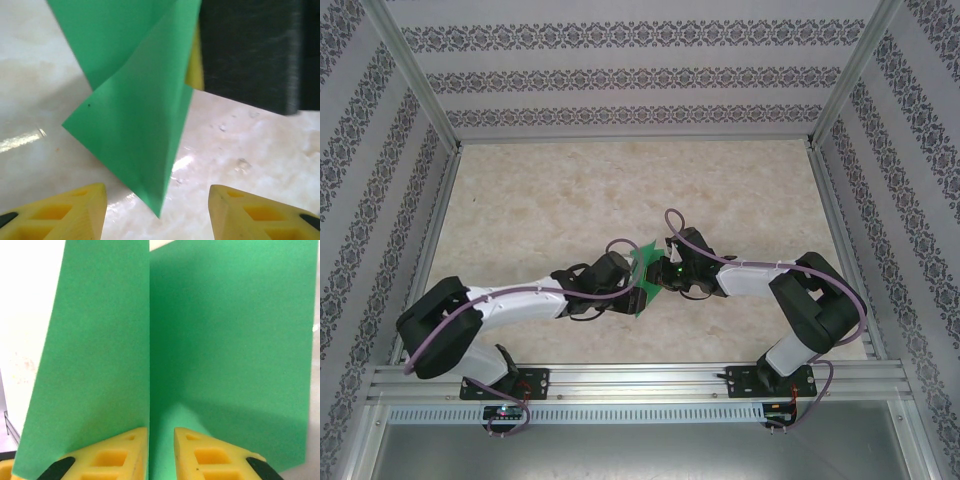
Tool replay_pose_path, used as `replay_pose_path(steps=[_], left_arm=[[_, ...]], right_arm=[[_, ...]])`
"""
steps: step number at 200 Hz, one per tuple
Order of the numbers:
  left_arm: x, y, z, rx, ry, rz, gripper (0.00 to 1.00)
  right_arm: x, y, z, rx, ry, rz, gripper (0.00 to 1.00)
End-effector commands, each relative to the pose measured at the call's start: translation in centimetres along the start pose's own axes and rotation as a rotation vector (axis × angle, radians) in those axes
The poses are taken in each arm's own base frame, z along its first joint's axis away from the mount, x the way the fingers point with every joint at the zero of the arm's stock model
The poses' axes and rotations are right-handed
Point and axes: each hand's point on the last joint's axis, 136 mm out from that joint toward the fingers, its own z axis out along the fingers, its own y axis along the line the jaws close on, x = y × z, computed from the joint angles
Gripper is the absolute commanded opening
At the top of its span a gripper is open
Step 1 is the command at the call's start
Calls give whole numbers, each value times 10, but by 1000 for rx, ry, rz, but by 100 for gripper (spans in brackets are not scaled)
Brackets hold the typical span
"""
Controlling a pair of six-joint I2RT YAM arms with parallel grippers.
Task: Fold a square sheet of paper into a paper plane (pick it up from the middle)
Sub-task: Fourth fold the wing at the center of the table.
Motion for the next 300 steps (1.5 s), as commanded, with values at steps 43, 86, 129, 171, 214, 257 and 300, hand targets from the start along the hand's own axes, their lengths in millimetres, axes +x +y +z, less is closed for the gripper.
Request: replay_pose_path(steps=[43, 86, 129, 171, 214, 257, 300], left_arm=[[-14, -8, 6, -49, -57, -1, 41], [-13, -14, 16, -35, -29, 15, 43], [-8, -17, 28, -31, 12, 26, 45], [-7, -14, 31, -56, 15, 23, 28], [-7, -13, 28, -56, 8, 29, 10], [-5, -6, 20, 31, 10, 29, 1], [-1, -14, 14, 239, 37, 20, 0]], right_arm=[[-9, 7, 2, -41, -4, -27, 21], [-8, 5, 1, -37, -8, -23, 21], [-10, 6, 1, -44, -15, -18, 21], [-10, 6, 1, -43, -16, -18, 22], [-11, 7, -1, -42, -19, -18, 22], [-13, 13, -16, -42, -44, -35, 24], [-14, 24, -29, -83, -62, -53, 24]])
